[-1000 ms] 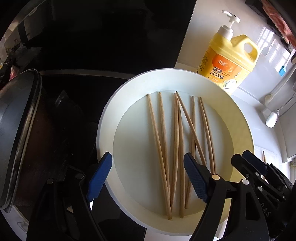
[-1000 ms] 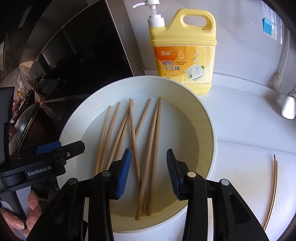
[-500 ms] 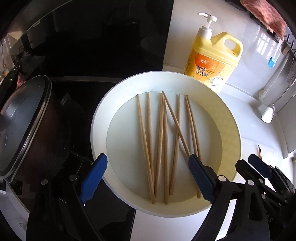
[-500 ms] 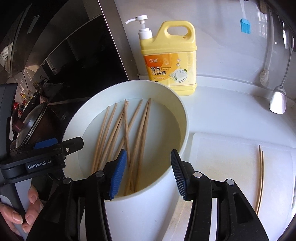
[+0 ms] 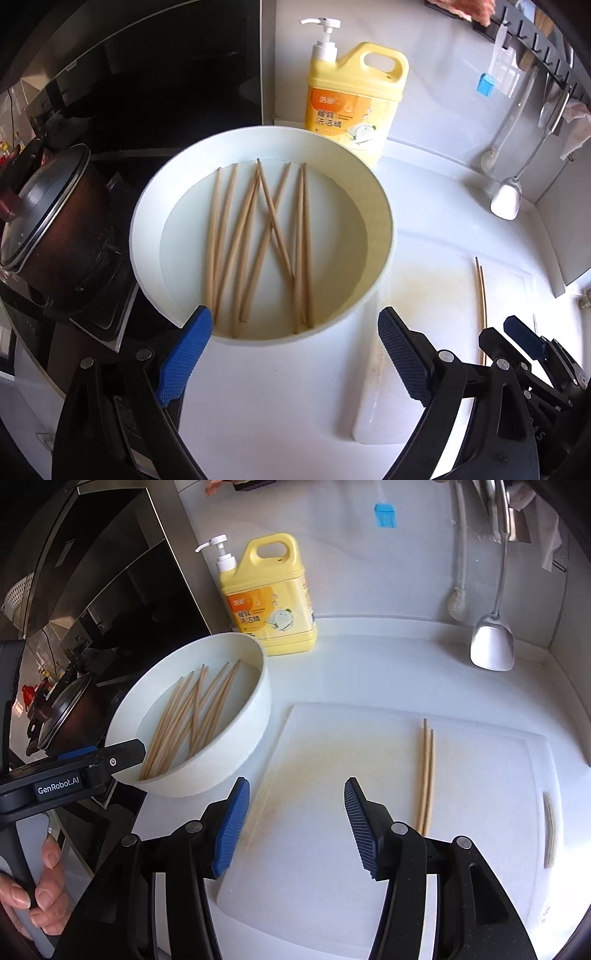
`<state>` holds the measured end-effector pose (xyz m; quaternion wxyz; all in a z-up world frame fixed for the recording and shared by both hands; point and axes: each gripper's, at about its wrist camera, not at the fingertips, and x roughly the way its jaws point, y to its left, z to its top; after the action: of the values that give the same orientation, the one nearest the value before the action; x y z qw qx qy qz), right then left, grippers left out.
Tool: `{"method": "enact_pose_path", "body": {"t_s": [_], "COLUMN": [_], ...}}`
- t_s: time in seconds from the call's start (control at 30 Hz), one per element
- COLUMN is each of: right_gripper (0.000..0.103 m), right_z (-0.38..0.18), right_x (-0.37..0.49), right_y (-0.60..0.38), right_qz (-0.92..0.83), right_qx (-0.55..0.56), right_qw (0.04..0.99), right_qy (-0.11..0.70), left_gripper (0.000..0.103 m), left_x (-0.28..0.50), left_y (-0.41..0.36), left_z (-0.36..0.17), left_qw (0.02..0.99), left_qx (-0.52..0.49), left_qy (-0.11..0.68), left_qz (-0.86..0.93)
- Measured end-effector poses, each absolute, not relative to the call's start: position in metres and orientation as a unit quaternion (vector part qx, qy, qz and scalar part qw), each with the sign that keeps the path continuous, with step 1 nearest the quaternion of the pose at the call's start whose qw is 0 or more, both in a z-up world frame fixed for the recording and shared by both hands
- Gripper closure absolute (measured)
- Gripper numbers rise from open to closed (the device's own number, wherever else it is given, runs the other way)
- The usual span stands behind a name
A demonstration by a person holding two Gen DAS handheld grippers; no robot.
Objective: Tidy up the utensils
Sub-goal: 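Move both open grippers back over the last two chopsticks on the board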
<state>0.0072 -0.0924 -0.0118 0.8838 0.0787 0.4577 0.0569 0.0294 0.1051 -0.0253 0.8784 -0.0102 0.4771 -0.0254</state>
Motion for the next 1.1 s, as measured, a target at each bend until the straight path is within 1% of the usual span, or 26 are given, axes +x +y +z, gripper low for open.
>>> {"method": "enact_pose_path", "body": {"t_s": [0.07,0.13,0.37,0.5,0.57,0.77,0.97,1.1], "right_gripper": [0.050,0.049,0.049,0.046,0.043,0.043,0.043,0.043], "right_z": [-0.012,-0.015,-0.036,-0.047,-0.052,-0.067,-0.076,-0.081], "right_x": [-0.004,-0.016,-0.043,-0.049,-0.052,-0.045,-0.038,-0.034], "right_y": [-0.108,-0.125,-0.179,-0.198,-0.203,-0.203,-0.194,-0.193], "right_qz": [0.052,0.047,0.021,-0.005,-0.013,-0.040,-0.056,-0.064], "right_qx": [0.079,0.080,0.089,0.089,0.087,0.085,0.068,0.077], "right_qw": [0.885,0.886,0.881,0.877,0.878,0.876,0.878,0.876], "right_qy": [0.456,0.455,0.464,0.472,0.471,0.472,0.471,0.471], "left_gripper": [0.013,0.009,0.009,0.009,0.008,0.008,0.008,0.008], "left_x": [0.020,0.011,-0.013,-0.016,-0.015,-0.007,0.003,0.006], "left_y": [0.091,0.077,0.043,0.030,0.024,0.007,0.004,0.003], "left_z": [-0.026,-0.026,-0.035,-0.043,-0.045,-0.053,-0.067,-0.074], "left_qw": [0.878,0.879,0.876,0.873,0.873,0.883,0.877,0.873], "left_qx": [-0.008,-0.008,-0.009,-0.009,-0.004,0.031,0.031,0.034], "left_qy": [0.478,0.477,0.481,0.488,0.486,0.467,0.476,0.482], "left_qz": [-0.026,-0.025,-0.014,-0.019,-0.024,-0.042,-0.065,-0.074]}}
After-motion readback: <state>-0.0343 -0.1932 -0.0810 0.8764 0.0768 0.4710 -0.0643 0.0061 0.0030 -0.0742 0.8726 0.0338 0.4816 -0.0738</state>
